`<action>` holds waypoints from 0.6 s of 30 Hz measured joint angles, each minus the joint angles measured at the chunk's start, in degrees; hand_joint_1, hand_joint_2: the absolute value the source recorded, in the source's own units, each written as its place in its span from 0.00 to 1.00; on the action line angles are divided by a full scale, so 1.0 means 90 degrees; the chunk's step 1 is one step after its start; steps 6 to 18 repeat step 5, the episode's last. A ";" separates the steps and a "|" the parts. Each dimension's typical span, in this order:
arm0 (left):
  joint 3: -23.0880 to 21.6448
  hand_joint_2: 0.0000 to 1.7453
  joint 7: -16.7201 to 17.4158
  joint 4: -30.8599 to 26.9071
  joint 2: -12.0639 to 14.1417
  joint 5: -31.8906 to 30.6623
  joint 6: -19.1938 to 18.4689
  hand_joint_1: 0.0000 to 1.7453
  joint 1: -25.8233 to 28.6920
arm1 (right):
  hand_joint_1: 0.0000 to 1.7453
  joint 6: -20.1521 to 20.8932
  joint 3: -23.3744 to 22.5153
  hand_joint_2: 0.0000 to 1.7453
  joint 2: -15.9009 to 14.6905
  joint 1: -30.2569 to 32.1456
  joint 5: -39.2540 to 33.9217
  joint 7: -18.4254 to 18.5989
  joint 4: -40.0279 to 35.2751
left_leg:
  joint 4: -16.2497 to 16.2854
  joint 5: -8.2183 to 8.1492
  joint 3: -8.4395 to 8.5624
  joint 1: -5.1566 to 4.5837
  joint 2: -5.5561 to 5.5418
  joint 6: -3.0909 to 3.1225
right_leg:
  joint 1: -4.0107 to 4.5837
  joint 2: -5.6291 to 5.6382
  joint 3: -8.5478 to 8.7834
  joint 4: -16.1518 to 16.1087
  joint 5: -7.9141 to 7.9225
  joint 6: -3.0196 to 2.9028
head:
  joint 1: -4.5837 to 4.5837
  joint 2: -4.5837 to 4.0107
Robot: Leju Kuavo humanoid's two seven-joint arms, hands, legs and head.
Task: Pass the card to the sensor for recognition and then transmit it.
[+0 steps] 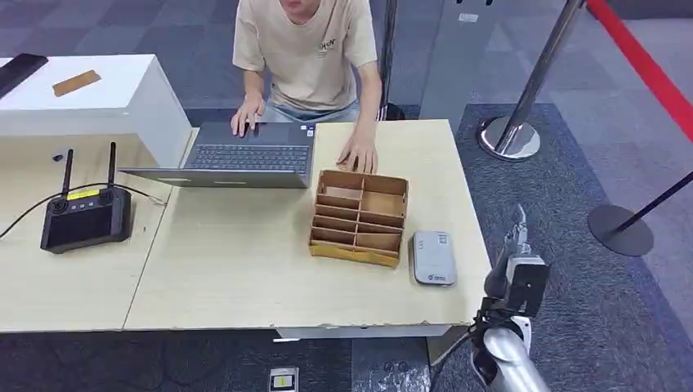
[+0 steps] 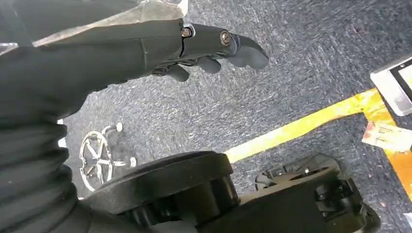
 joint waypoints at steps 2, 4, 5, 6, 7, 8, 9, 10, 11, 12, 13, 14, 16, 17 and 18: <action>0.0005 1.00 0.0027 0.0000 0.0000 -0.0017 0.0000 0.00 -0.0002 | 0.00 0.0000 0.0000 0.00 0.0027 0.0080 0.0056 0.0010 -0.0063 | 0.0000 0.0001 0.0001 0.0000 0.0002 -0.0001 | 0.0000 0.0000 0.0000 0.0000 0.0000 0.0000 | 0.0000 0.0000; 0.0007 1.00 0.0029 0.0000 -0.0002 -0.0031 0.0000 0.00 -0.0003 | 0.00 0.0000 -0.0012 0.00 0.0044 0.0138 0.0073 0.0015 -0.0124 | 0.0000 0.0004 0.0001 0.0000 0.0003 -0.0002 | 0.0000 0.0000 0.0001 0.0000 0.0002 -0.0002 | 0.0000 0.0000; 0.0007 1.00 0.0032 0.0000 -0.0002 -0.0029 0.0000 0.00 -0.0003 | 0.00 0.0000 -0.0015 0.00 0.0053 0.0161 0.0073 0.0020 -0.0151 | 0.0000 0.0004 0.0001 0.0000 0.0002 -0.0002 | 0.0000 0.0000 0.0001 0.0000 0.0002 -0.0002 | 0.0002 0.0000; 0.0007 1.00 0.0032 0.0000 -0.0002 -0.0029 0.0000 0.00 -0.0003 | 0.00 0.0000 -0.0015 0.00 0.0053 0.0161 0.0073 0.0020 -0.0151 | 0.0000 0.0004 0.0001 0.0000 0.0002 -0.0002 | 0.0000 0.0000 0.0001 0.0000 0.0002 -0.0002 | 0.0002 0.0000; 0.0007 1.00 0.0032 0.0000 -0.0002 -0.0029 0.0000 0.00 -0.0003 | 0.00 0.0000 -0.0015 0.00 0.0053 0.0161 0.0073 0.0020 -0.0151 | 0.0000 0.0004 0.0001 0.0000 0.0002 -0.0002 | 0.0000 0.0000 0.0001 0.0000 0.0002 -0.0002 | 0.0002 0.0000; 0.0007 1.00 0.0032 0.0000 -0.0002 -0.0029 0.0000 0.00 -0.0003 | 0.00 0.0000 -0.0015 0.00 0.0053 0.0161 0.0073 0.0020 -0.0151 | 0.0000 0.0004 0.0001 0.0000 0.0002 -0.0002 | 0.0000 0.0000 0.0001 0.0000 0.0002 -0.0002 | 0.0002 0.0000; 0.0007 1.00 0.0032 0.0000 -0.0002 -0.0029 0.0000 0.00 -0.0003 | 0.00 0.0000 -0.0015 0.00 0.0053 0.0161 0.0073 0.0020 -0.0151 | 0.0000 0.0004 0.0001 0.0000 0.0002 -0.0002 | 0.0000 0.0000 0.0001 0.0000 0.0002 -0.0002 | 0.0002 0.0000; 0.0007 1.00 0.0032 0.0000 -0.0002 -0.0029 0.0000 0.00 -0.0003 | 0.00 0.0000 -0.0015 0.00 0.0053 0.0161 0.0073 0.0020 -0.0151 | 0.0000 0.0004 0.0001 0.0000 0.0002 -0.0002 | 0.0000 0.0000 0.0001 0.0000 0.0002 -0.0002 | 0.0002 0.0000; 0.0007 1.00 0.0032 0.0000 -0.0002 -0.0029 0.0000 0.00 -0.0003 | 0.00 0.0000 -0.0015 0.00 0.0053 0.0161 0.0073 0.0020 -0.0151 | 0.0000 0.0004 0.0001 0.0000 0.0002 -0.0002 | 0.0000 0.0000 0.0001 0.0000 0.0002 -0.0002 | 0.0002 0.0000; 0.0007 1.00 0.0032 0.0000 -0.0002 -0.0029 0.0000 0.00 -0.0003 | 0.00 0.0000 -0.0015 0.00 0.0053 0.0161 0.0073 0.0020 -0.0151 | 0.0000 0.0004 0.0001 0.0000 0.0002 -0.0002 | 0.0000 0.0000 0.0001 0.0000 0.0002 -0.0002 | 0.0002 0.0000; 0.0007 1.00 0.0032 0.0000 -0.0002 -0.0029 0.0000 0.00 -0.0003 | 0.00 0.0000 -0.0015 0.00 0.0053 0.0161 0.0073 0.0020 -0.0151 | 0.0000 0.0004 0.0001 0.0000 0.0002 -0.0002 | 0.0000 0.0000 0.0001 0.0000 0.0002 -0.0002 | 0.0002 0.0000; 0.0007 1.00 0.0032 0.0000 -0.0002 -0.0029 0.0000 0.00 -0.0003 | 0.00 0.0000 -0.0015 0.00 0.0053 0.0161 0.0073 0.0020 -0.0151 | 0.0000 0.0004 0.0001 0.0000 0.0002 -0.0002 | 0.0000 0.0000 0.0001 0.0000 0.0002 -0.0002 | 0.0002 0.0000; 0.0007 1.00 0.0032 0.0000 -0.0002 -0.0029 0.0000 0.00 -0.0003 | 0.00 0.0000 -0.0015 0.00 0.0053 0.0161 0.0073 0.0020 -0.0151 | 0.0000 0.0004 0.0001 0.0000 0.0002 -0.0002 | 0.0000 0.0000 0.0001 0.0000 0.0002 -0.0002 | 0.0002 0.0000; 0.0007 1.00 0.0032 0.0000 -0.0002 -0.0029 0.0000 0.00 -0.0003 | 0.00 0.0000 -0.0015 0.00 0.0053 0.0161 0.0073 0.0020 -0.0151 | 0.0000 0.0004 0.0001 0.0000 0.0002 -0.0002 | 0.0000 0.0000 0.0001 0.0000 0.0002 -0.0002 | 0.0002 0.0000; 0.0007 1.00 0.0032 0.0000 -0.0002 -0.0029 0.0000 0.00 -0.0003 | 0.00 0.0000 -0.0015 0.00 0.0053 0.0161 0.0073 0.0020 -0.0151 | 0.0000 0.0004 0.0001 0.0000 0.0002 -0.0002 | 0.0000 0.0000 0.0001 0.0000 0.0002 -0.0002 | 0.0002 0.0000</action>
